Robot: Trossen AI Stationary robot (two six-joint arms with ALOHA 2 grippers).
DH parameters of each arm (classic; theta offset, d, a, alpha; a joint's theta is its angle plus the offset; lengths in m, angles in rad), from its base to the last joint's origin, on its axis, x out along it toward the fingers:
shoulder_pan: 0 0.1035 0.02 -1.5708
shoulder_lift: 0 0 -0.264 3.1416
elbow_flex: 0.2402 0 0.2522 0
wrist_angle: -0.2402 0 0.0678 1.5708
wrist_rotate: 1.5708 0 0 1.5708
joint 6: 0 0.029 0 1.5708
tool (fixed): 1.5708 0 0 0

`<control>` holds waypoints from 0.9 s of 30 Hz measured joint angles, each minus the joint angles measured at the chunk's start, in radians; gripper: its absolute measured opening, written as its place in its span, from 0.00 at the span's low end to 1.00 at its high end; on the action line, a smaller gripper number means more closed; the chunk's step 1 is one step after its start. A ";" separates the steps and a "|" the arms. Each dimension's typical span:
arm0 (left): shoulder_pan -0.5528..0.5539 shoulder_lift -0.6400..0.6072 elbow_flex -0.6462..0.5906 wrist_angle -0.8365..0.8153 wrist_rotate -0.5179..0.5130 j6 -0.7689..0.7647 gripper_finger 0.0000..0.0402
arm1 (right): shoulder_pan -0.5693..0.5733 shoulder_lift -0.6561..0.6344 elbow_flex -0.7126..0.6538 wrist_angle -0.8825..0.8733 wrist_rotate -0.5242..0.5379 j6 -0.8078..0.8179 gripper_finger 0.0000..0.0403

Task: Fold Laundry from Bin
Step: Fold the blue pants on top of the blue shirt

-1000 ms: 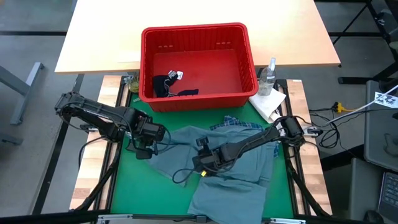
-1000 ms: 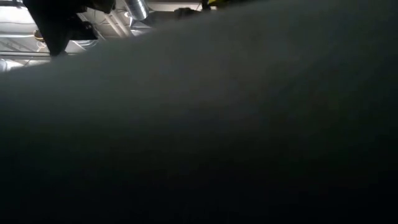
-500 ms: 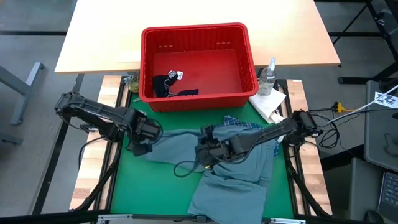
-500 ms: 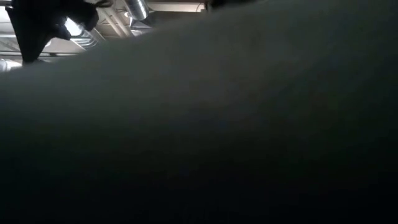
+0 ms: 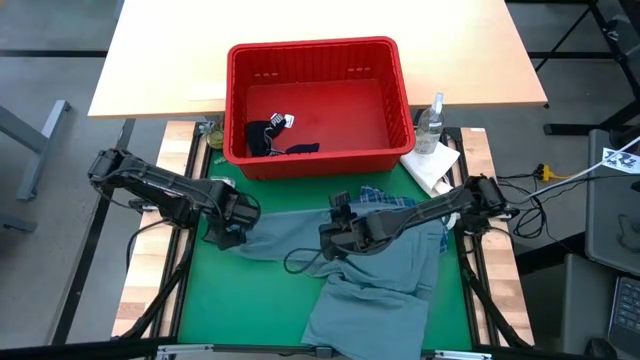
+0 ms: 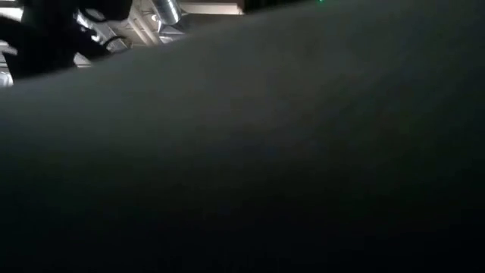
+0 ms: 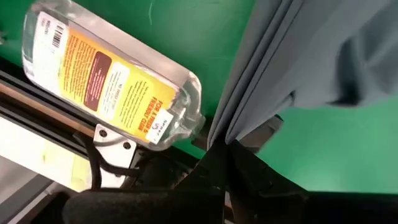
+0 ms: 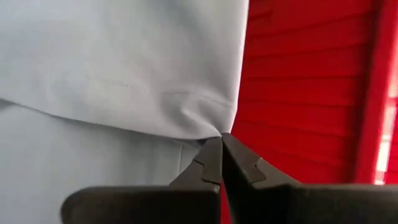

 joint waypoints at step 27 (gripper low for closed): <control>0.036 0.000 -0.094 0.134 -0.417 0.056 0.20 | -0.127 0.069 0.000 -0.020 -0.043 -0.002 0.01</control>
